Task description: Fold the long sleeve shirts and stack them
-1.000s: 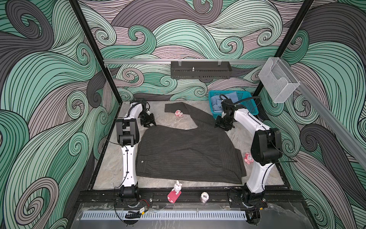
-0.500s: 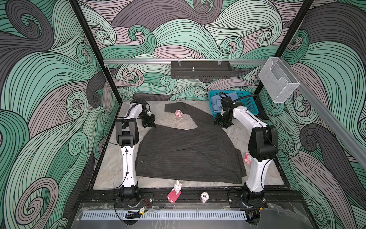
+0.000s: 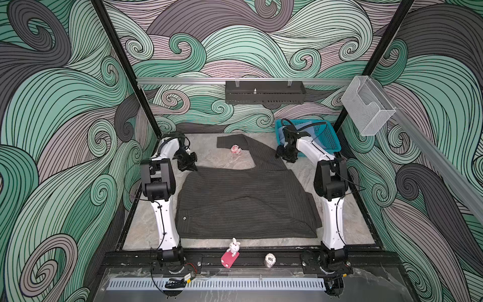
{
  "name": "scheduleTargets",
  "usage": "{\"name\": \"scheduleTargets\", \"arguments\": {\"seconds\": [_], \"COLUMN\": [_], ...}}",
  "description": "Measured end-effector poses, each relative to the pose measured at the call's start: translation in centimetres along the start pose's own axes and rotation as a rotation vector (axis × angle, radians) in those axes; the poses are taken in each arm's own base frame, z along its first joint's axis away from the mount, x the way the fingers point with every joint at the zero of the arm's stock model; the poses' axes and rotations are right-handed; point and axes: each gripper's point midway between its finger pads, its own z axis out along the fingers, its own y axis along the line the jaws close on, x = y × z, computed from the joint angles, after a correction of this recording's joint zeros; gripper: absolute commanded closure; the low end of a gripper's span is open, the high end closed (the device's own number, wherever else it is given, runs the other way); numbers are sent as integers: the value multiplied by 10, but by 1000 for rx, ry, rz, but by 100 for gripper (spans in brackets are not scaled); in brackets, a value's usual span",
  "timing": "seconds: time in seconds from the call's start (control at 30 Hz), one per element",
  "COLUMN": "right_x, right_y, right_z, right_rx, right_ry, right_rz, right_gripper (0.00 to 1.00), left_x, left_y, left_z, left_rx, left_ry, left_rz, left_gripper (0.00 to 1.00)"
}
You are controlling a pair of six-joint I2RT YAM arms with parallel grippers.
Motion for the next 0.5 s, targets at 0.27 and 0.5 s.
{"name": "scheduleTargets", "arguments": {"seconds": [0.27, 0.5], "right_x": [-23, -29], "right_y": [23, 20], "right_z": [20, 30], "right_rx": [24, 77], "right_ry": [-37, -17], "right_rz": [-72, -77], "right_gripper": [30, 28], "left_x": [-1, -1], "left_y": [0, 0], "left_z": [0, 1], "left_rx": [2, 4], "left_ry": [-2, 0], "left_rz": [0, 0], "left_gripper": [100, 100]}}
